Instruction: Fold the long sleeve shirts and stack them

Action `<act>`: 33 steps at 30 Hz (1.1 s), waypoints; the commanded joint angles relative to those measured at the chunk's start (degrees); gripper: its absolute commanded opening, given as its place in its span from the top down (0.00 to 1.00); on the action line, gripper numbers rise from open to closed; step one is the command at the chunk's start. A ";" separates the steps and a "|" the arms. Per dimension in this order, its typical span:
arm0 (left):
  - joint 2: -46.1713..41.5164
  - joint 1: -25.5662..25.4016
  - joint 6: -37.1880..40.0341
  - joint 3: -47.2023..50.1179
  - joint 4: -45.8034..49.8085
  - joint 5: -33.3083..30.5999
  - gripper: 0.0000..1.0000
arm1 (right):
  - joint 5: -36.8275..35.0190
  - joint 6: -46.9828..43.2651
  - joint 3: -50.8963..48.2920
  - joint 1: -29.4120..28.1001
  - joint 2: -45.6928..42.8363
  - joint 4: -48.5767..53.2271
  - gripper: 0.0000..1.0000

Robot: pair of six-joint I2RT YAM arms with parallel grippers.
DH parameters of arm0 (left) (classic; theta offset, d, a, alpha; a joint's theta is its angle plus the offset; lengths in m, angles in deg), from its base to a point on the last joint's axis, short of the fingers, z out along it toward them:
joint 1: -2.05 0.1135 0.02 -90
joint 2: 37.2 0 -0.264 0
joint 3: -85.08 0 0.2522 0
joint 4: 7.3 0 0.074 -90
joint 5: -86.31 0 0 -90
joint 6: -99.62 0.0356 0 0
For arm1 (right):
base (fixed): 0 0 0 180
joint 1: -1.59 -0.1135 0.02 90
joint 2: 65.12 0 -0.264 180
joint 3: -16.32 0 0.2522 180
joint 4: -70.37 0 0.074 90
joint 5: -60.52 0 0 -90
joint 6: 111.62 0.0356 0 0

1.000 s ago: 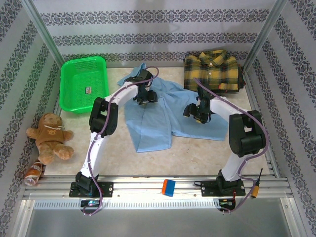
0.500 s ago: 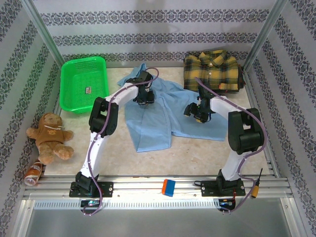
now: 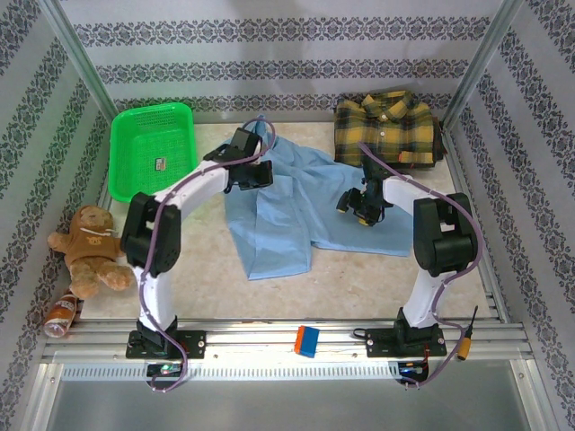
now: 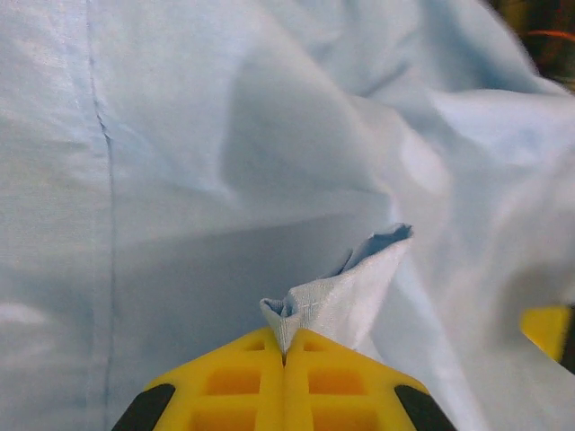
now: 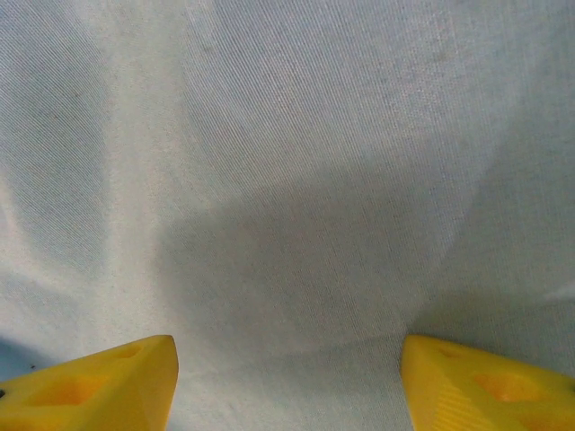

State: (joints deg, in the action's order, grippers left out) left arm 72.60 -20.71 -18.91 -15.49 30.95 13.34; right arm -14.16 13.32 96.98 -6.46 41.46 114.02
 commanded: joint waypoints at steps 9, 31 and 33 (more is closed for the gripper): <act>-52.53 -8.07 -6.09 38.38 3.77 14.65 1.00 | -2.82 3.30 0.54 1.37 -0.86 -0.37 0.31; -44.64 -8.52 -27.33 50.00 27.14 -13.80 0.86 | -1.61 0.36 -0.09 2.08 -3.92 0.35 0.30; -43.06 -7.40 -27.11 47.92 25.07 -15.42 0.79 | -1.68 -0.40 -0.76 2.21 -5.31 0.58 0.29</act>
State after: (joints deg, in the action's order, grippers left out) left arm 28.10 -29.17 -43.70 35.26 58.45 3.44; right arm -15.48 14.94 97.63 -4.87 39.67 113.67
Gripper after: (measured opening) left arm 0.186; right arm 0.703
